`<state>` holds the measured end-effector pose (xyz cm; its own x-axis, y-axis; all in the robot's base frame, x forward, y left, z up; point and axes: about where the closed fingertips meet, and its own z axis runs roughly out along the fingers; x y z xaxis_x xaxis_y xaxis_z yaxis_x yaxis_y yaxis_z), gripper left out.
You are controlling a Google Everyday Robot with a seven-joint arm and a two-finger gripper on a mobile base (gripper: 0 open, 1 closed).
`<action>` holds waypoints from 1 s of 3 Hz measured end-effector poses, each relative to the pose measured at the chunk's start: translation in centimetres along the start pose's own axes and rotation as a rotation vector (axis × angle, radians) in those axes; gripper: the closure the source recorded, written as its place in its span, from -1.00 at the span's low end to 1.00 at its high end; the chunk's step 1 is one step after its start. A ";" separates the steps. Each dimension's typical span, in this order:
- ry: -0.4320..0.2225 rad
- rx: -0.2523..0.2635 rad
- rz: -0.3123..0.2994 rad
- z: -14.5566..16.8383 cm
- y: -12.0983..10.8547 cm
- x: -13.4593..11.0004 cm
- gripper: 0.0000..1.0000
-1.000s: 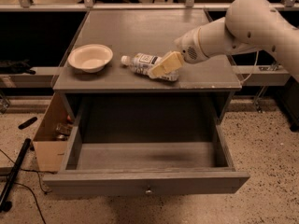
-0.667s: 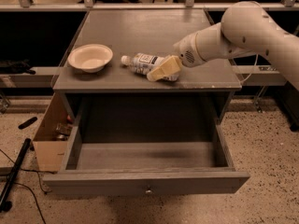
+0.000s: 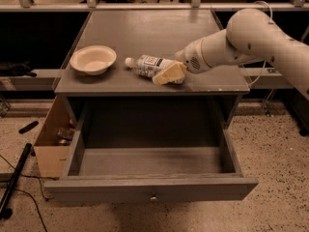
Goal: Place blue plastic bottle into top drawer
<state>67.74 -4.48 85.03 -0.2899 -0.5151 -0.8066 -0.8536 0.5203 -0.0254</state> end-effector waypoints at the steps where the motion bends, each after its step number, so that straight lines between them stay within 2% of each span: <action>1: 0.000 0.000 0.000 0.0 0.0 0.0 -0.01; 3: 0.000 0.000 0.000 0.0 0.0 0.0 0.91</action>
Offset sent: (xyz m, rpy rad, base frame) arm 0.0000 0.0000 0.0000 0.0000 0.0000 0.0001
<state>67.74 -4.47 85.03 -0.2899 -0.5151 -0.8066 -0.8537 0.5201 -0.0254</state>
